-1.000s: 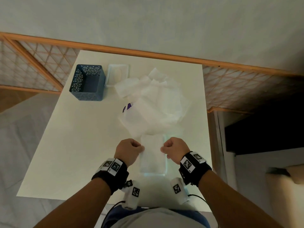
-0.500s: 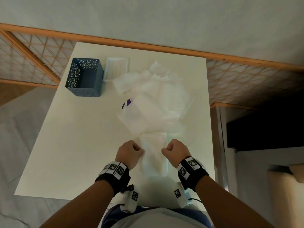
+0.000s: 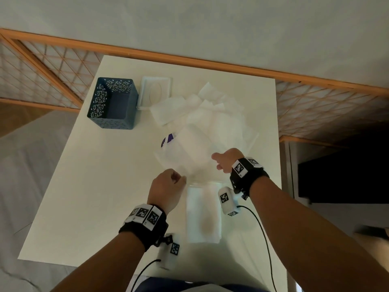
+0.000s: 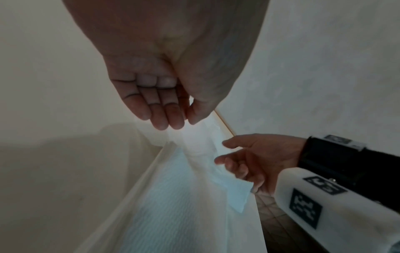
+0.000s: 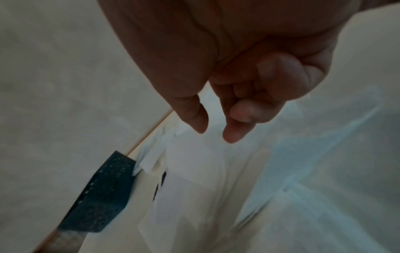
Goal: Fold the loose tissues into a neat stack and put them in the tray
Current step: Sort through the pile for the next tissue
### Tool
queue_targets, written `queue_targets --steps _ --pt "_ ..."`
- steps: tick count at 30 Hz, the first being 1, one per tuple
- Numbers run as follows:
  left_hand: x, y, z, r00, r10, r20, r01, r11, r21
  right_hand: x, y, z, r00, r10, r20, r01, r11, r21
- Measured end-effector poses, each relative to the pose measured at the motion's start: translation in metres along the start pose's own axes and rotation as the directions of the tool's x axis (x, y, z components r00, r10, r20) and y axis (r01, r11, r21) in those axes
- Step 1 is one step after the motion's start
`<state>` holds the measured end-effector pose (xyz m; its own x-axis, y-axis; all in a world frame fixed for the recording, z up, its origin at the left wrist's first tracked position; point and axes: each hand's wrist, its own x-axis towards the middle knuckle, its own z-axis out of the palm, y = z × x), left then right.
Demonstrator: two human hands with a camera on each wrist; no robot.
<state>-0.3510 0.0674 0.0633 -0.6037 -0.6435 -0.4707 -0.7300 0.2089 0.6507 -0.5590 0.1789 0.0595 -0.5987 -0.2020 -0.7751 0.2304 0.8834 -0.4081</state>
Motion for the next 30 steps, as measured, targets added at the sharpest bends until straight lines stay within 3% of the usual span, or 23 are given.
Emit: queue_targets --steps 9,13,16,19,22,30 --pt "0.046 0.027 -0.002 1.000 0.004 0.024 -0.006 0.998 0.070 0.086 0.039 0.035 0.997 0.027 0.069 -0.033 0.995 0.091" --pt "0.053 0.034 -0.003 0.999 0.021 0.030 -0.023 0.998 0.061 0.023 0.000 0.022 0.996 0.004 0.090 -0.027 0.965 0.260" --pt "0.055 0.037 -0.002 0.993 0.112 0.035 -0.114 0.993 0.044 0.000 -0.009 0.014 0.994 -0.102 0.048 0.079 0.932 0.354" --pt "0.050 0.045 -0.007 0.973 0.227 0.040 -0.229 0.973 0.030 -0.019 -0.013 0.004 0.979 -0.205 0.013 0.173 0.855 0.488" --pt "0.042 0.057 -0.014 0.947 0.317 0.048 -0.316 0.948 -0.041 -0.046 -0.015 -0.010 0.963 -0.267 0.032 0.188 0.755 0.628" --pt "0.000 0.101 -0.034 0.920 0.374 0.119 -0.326 0.898 -0.297 -0.105 -0.004 -0.041 0.895 -0.445 0.026 0.258 0.566 0.783"
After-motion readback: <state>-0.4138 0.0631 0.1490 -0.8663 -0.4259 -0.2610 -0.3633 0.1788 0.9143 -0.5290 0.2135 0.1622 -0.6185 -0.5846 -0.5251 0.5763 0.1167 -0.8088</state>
